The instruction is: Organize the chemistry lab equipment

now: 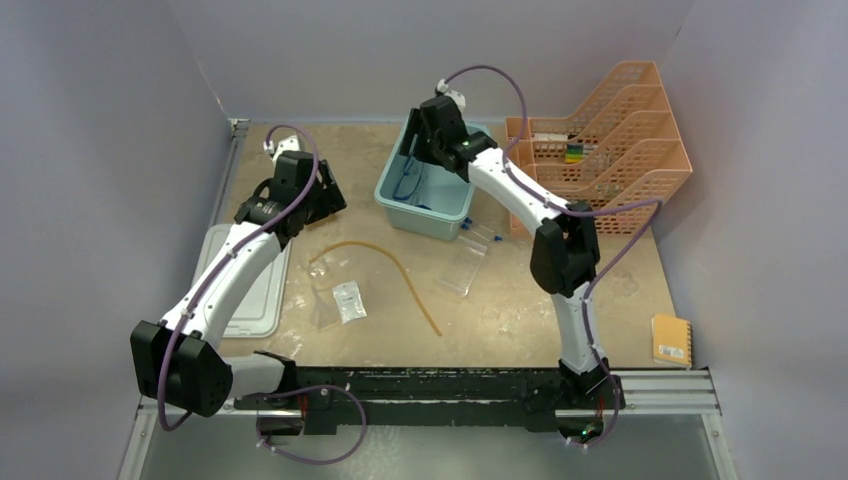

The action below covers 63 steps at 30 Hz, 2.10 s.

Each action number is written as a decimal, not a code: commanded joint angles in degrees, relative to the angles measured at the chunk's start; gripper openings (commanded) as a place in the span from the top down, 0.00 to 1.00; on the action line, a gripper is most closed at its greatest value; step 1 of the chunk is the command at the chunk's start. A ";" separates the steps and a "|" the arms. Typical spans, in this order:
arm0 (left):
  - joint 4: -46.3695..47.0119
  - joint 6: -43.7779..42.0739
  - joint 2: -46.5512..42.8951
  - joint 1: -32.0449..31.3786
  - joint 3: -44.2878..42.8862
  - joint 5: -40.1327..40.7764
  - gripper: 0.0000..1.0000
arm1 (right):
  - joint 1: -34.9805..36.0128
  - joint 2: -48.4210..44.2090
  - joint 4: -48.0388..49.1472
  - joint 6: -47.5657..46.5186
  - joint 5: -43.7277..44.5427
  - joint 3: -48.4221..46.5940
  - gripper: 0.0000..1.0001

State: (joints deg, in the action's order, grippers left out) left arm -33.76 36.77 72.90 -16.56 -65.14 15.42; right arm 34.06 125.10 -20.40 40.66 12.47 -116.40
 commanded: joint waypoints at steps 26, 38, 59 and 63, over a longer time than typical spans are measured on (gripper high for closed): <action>-1.85 2.21 -15.09 0.21 -11.99 23.83 0.30 | 25.79 -24.72 0.27 -25.87 6.33 30.91 0.49; -3.37 4.27 -13.95 0.21 -10.94 16.17 0.29 | 26.00 -10.95 -5.54 -21.12 12.19 24.63 0.44; -3.33 2.37 -12.46 0.21 -9.33 13.67 0.29 | 22.16 -5.35 -1.25 -23.90 4.04 26.46 0.58; -3.16 2.08 -12.10 0.23 -9.22 13.67 0.29 | 21.46 -5.10 0.51 -24.72 -4.00 27.69 0.60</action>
State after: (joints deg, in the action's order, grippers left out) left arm -38.74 39.75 60.64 -16.56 -74.63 29.54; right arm 56.07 120.79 -22.65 17.61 16.60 -89.62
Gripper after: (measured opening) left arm 0.712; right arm 0.414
